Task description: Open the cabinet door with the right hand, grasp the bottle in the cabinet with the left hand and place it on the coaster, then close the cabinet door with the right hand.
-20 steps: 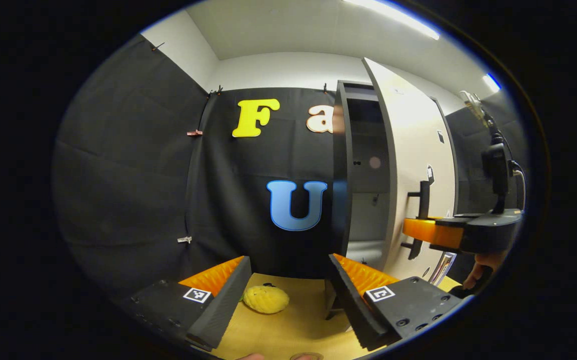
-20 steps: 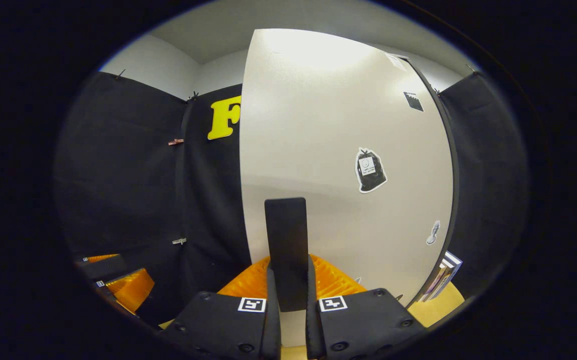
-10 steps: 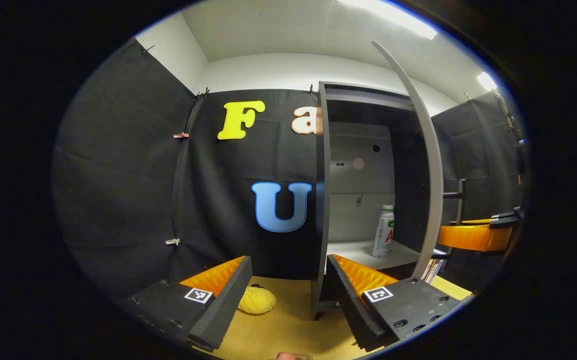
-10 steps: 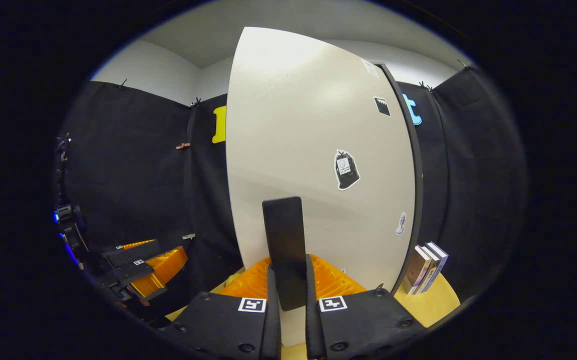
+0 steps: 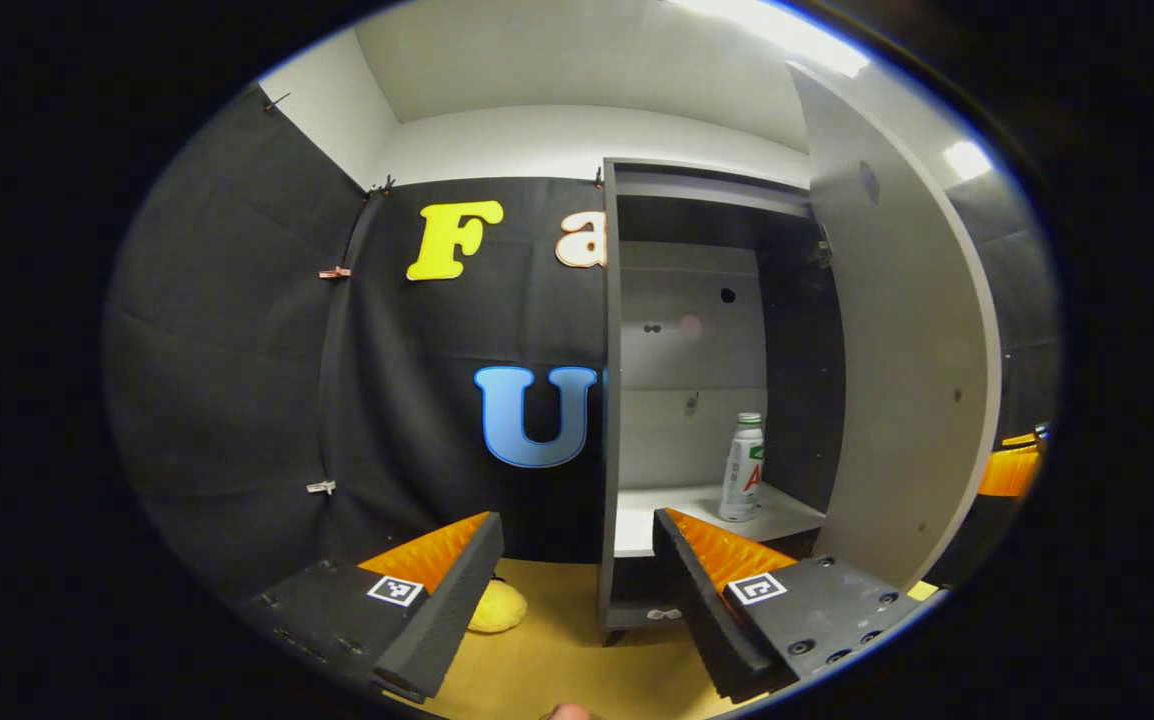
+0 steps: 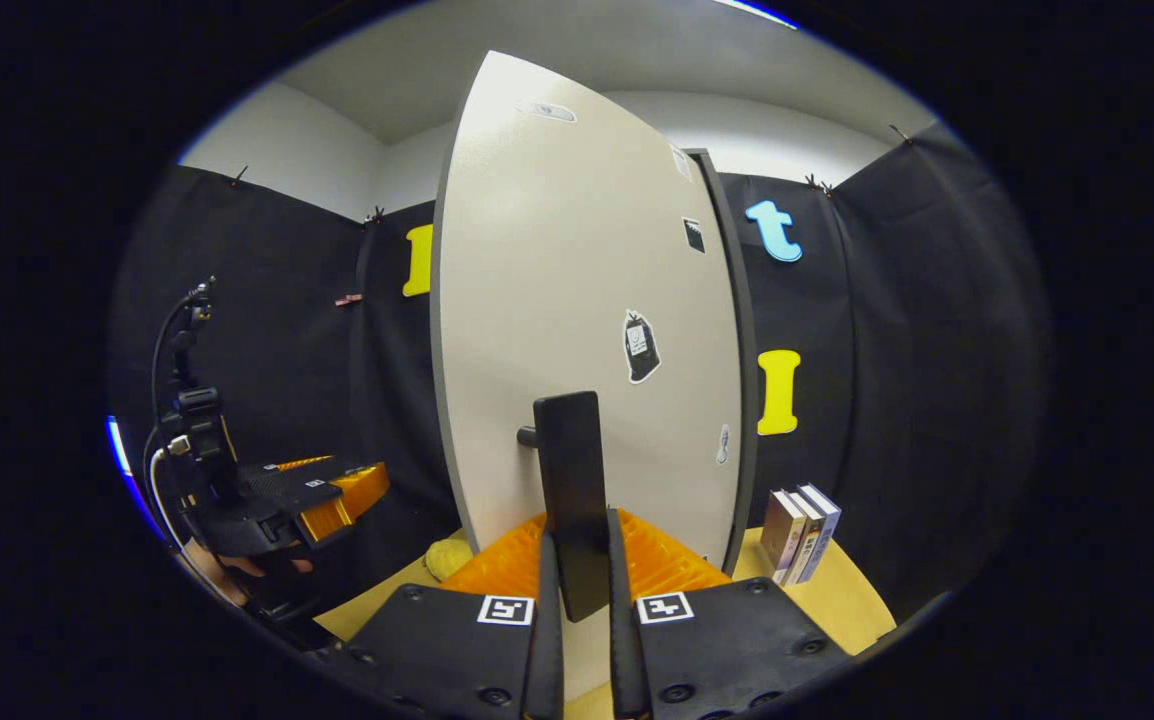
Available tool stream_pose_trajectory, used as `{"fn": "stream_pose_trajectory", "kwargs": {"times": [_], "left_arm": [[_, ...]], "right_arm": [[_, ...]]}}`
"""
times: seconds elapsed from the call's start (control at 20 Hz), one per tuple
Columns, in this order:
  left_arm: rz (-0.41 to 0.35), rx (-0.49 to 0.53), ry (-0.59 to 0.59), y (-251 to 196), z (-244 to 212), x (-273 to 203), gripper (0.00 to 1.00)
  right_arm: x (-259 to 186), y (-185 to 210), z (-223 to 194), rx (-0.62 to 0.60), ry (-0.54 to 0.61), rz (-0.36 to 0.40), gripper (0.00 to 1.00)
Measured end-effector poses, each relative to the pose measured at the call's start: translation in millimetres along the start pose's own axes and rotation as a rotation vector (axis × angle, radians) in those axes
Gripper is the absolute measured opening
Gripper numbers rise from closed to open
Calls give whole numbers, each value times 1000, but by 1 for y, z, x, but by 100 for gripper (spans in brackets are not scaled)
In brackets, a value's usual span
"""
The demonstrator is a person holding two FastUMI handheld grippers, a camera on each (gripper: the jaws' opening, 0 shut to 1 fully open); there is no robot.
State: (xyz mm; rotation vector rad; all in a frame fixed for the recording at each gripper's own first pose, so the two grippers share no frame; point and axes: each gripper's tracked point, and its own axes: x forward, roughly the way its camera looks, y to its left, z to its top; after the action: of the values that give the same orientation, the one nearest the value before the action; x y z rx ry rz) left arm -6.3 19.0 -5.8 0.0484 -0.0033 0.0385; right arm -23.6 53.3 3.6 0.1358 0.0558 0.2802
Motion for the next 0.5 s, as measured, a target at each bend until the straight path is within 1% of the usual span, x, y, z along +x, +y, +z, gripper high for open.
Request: {"fn": "stream_pose_trajectory", "kwargs": {"times": [0.35,0.5], "left_arm": [[-63,-14,6,-40,-1,12,95],[-88,-11,4,-58,0,16,95]], "right_arm": [[-20,-34,1,31,8,-92,22],[-30,-48,-6,0,24,-141,22]]}}
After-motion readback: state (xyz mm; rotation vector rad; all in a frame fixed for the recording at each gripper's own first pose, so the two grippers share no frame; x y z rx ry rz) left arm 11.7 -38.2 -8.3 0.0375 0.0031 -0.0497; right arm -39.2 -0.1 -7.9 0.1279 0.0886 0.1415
